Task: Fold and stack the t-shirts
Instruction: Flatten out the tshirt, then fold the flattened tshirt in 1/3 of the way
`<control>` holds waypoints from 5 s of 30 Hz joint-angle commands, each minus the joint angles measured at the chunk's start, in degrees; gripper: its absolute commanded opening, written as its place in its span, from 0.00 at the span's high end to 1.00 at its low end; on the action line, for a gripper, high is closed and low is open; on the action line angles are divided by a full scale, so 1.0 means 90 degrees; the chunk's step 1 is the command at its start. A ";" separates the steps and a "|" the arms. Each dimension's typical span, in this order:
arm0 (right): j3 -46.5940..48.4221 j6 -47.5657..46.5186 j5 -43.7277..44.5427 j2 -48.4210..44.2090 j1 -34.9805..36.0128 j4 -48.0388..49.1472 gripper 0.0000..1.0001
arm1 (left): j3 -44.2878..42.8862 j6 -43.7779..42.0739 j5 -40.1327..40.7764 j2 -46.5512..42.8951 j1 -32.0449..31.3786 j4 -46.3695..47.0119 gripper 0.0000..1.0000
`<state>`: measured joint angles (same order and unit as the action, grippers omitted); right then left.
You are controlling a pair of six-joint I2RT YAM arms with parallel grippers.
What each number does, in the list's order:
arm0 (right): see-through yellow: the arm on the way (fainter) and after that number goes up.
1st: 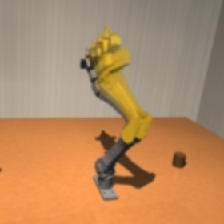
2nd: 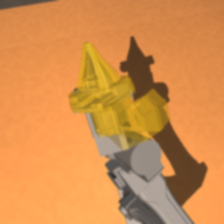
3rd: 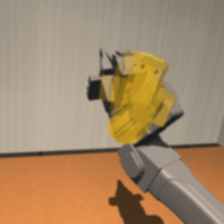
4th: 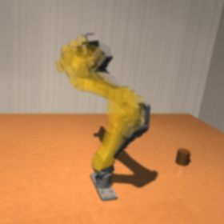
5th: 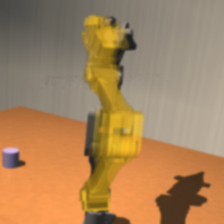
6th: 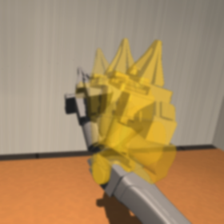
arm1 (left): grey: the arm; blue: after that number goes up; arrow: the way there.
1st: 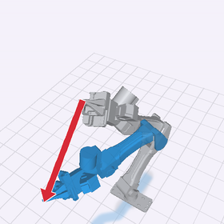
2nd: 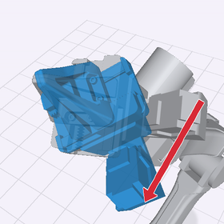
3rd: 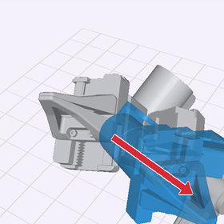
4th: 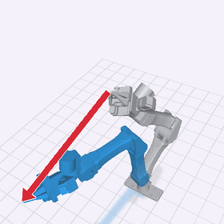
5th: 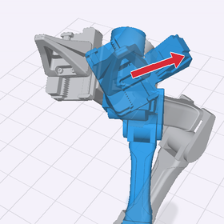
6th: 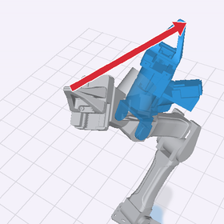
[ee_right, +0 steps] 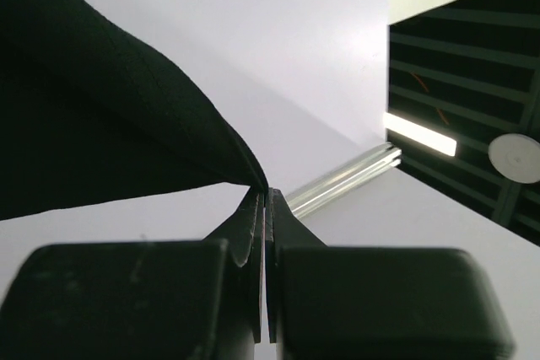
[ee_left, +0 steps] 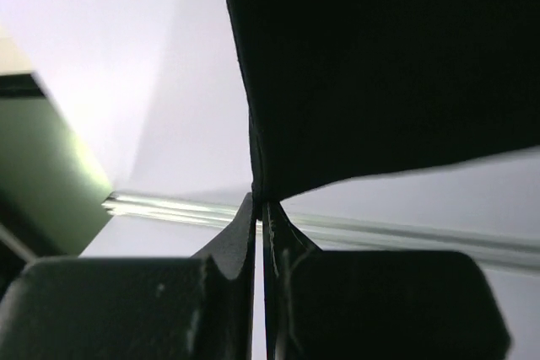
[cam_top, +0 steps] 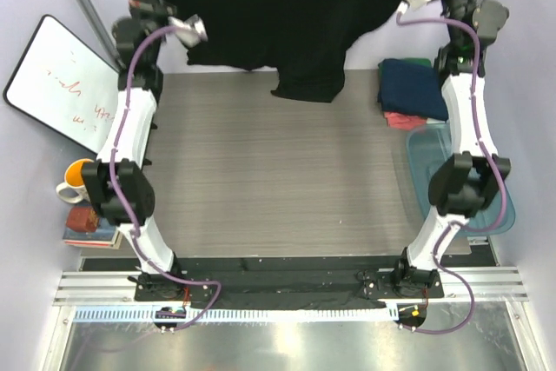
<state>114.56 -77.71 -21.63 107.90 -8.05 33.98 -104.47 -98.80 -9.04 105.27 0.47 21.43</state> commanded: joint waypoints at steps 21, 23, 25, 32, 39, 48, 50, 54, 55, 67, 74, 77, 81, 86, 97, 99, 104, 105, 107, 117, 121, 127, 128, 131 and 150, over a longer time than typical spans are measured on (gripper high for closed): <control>-0.5796 -0.3845 -0.1709 -0.4264 -0.0004 -0.9082 0.99 | 0.4419 -0.1533 -0.0431 -0.4480 -0.0326 -0.8650 1.00; -0.5718 -0.4311 -0.1592 -0.4157 -0.0004 -0.9700 0.99 | 0.4749 -0.1629 -0.0354 -0.4529 -0.0326 -0.9020 1.00; -0.5679 -0.4538 -0.1387 -0.4088 -0.0004 -1.0365 0.99 | 0.5062 -0.1774 -0.0246 -0.4607 -0.0326 -0.9245 1.00; -0.5678 -0.4715 -0.1025 -0.3961 -0.0004 -1.1255 0.99 | 0.5211 -0.1474 0.0076 -0.4305 -0.0326 -1.0436 1.00; -0.5825 -0.5046 -0.0703 -0.4030 -0.0013 -1.1801 0.99 | 0.5445 -0.1658 0.0320 -0.4363 -0.0326 -1.1101 1.00; -0.6293 -0.6072 -0.0234 -0.4273 -0.0189 -1.2876 0.99 | 0.6088 -0.1932 0.0340 -0.4744 -0.0326 -1.1746 1.00; -0.6527 -0.6267 -0.0050 -0.4420 -0.0199 -1.3051 0.99 | 0.6235 -0.1951 0.0457 -0.4841 -0.0326 -1.1873 1.00; -0.6733 -0.6540 0.0166 -0.4566 -0.0286 -1.3316 0.99 | 0.6655 -0.1951 0.0623 -0.5085 -0.0326 -1.1971 1.00; -0.6743 -0.6599 0.0244 -0.4576 -0.0296 -1.3374 0.99 | 0.6704 -0.1961 0.0633 -0.5153 -0.0326 -1.1971 1.00; -0.6753 -0.6502 -0.0028 -0.4381 -0.0365 -1.2937 0.99 | 0.6978 -0.1590 0.0467 -0.5408 -0.0326 -1.1611 1.00; -0.6645 -0.6014 -0.0487 -0.4137 -0.0365 -1.1287 0.99 | 0.6550 -0.1054 0.0291 -0.4921 -0.0326 -1.0888 1.00; -0.6353 -0.5702 -0.0624 -0.3845 -0.0365 -1.0486 0.99 | 0.6306 -0.0800 0.0398 -0.4638 -0.0326 -1.0430 1.00; -0.5894 -0.5545 -0.0886 -0.3474 -0.0365 -0.9744 0.99 | 0.5973 -0.0546 0.0486 -0.4208 -0.0306 -0.9952 1.00; -0.5825 -0.5438 -0.1044 -0.3171 -0.0287 -0.8396 0.99 | 0.5592 -0.0282 0.0604 -0.3739 -0.0277 -0.9589 1.00; -0.5669 -0.5214 -0.1181 -0.2214 -0.0053 -0.6590 0.99 | 0.5299 -0.0057 0.0955 -0.3123 -0.0111 -0.8788 1.00; -0.5572 -0.5096 -0.1200 -0.2067 0.0026 -0.6326 0.99 | 0.5289 0.0021 0.1170 -0.2996 -0.0081 -0.8495 1.00; -0.5610 -0.4658 -0.1191 -0.1715 0.0298 -0.5457 0.99 | 0.5153 0.0167 0.1316 -0.2685 0.0143 -0.8133 1.00; -0.5629 -0.4540 -0.1191 -0.1676 0.0348 -0.5058 0.99 | 0.5133 0.0235 0.1317 -0.2645 0.0143 -0.8104 1.00; -0.5639 -0.4335 -0.1200 -0.1560 0.0445 -0.4773 0.99 | 0.5064 0.0265 0.1326 -0.2567 0.0163 -0.8094 1.00; -0.5386 -0.3798 -0.1181 -0.0964 0.0895 -0.3094 0.99 | 0.5016 0.0256 0.1385 -0.2225 0.0182 -0.7821 1.00; -0.5230 -0.3670 -0.1142 -0.0749 0.1207 -0.2721 0.99 | 0.5045 0.0304 0.1521 -0.2147 0.0192 -0.7811 1.00; -0.5034 -0.3426 -0.1035 -0.0436 0.1334 -0.2057 0.99 | 0.5084 0.0519 0.1668 -0.1991 0.0231 -0.7538 1.00; -0.5015 -0.3378 -0.1025 -0.0407 0.1373 -0.1969 0.99 | 0.5074 0.0539 0.1668 -0.1971 0.0231 -0.7566 1.00; -0.4907 -0.3309 -0.1005 -0.0299 0.1451 -0.1822 0.99 | 0.5084 0.0519 0.1649 -0.1922 0.0231 -0.7509 1.00; -0.4722 -0.3114 -0.0820 0.0111 0.1588 -0.1256 0.99 | 0.5201 0.0656 0.1991 -0.1580 0.0231 -0.6668 1.00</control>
<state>69.32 -107.63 -29.54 108.18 5.87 17.74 -57.30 -93.36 6.92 91.02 2.02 -40.10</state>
